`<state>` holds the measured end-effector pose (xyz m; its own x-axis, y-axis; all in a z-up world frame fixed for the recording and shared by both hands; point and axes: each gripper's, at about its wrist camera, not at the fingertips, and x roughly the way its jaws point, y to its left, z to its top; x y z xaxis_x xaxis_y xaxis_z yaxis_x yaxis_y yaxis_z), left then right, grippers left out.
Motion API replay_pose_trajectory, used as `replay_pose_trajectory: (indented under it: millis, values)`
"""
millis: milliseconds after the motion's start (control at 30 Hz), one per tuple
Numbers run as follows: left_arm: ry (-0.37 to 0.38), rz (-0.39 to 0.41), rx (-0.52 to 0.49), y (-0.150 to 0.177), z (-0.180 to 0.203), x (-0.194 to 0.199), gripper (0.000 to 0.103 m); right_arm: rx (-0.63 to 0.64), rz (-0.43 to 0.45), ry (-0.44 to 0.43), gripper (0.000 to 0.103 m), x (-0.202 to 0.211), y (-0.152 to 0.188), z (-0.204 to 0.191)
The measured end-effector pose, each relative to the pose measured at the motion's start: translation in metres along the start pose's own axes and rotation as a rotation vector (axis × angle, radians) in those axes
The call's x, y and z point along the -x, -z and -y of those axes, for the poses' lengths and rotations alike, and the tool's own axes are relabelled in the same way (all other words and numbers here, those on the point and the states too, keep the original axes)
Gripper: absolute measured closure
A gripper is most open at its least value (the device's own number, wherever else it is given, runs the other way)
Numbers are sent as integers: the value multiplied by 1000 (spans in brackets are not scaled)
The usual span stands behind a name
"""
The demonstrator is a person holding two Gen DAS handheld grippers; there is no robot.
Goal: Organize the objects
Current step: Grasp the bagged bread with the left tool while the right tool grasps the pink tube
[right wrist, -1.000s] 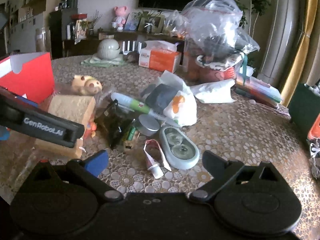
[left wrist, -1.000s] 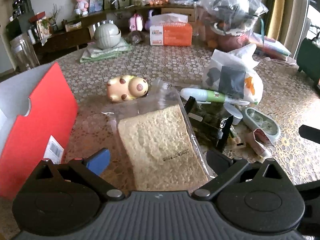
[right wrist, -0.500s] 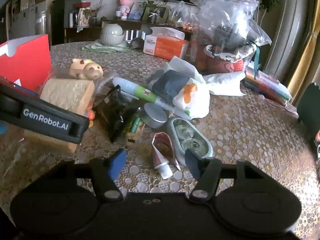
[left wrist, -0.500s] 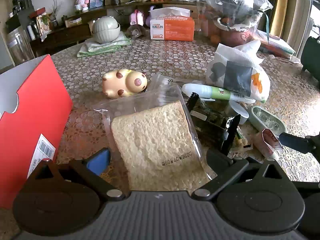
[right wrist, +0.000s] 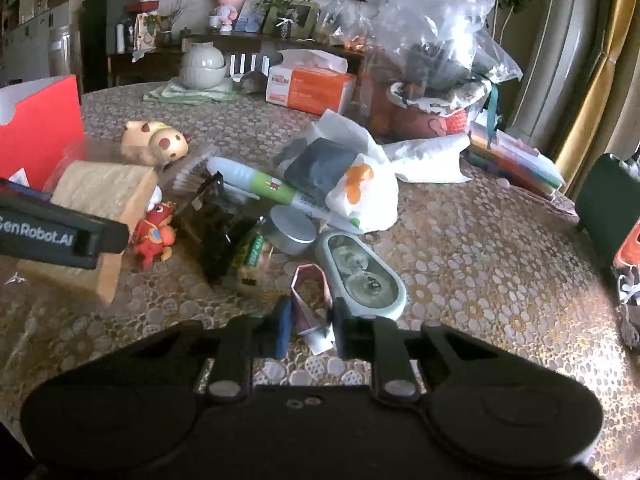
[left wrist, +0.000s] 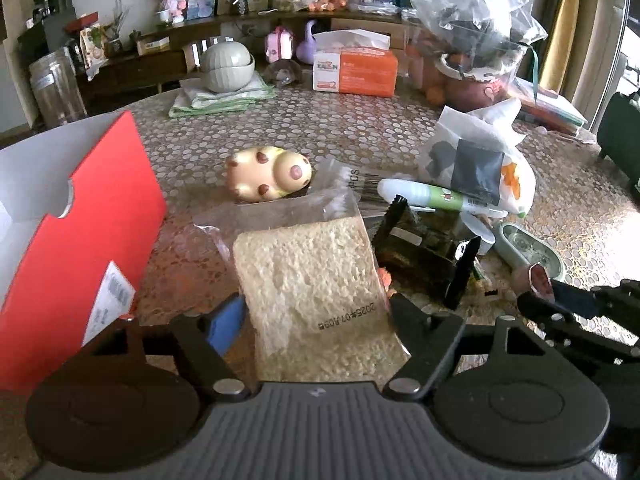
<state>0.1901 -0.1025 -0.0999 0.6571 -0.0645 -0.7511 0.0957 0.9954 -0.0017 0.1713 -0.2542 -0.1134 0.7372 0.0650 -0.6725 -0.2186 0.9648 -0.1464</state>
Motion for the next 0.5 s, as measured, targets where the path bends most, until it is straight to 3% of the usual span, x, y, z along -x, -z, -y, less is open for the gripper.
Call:
replay_pose_trajectory:
  millis: [500]
  values:
    - [81, 82, -11, 13, -29, 78, 25, -47, 65, -72, 83, 85, -24, -23]
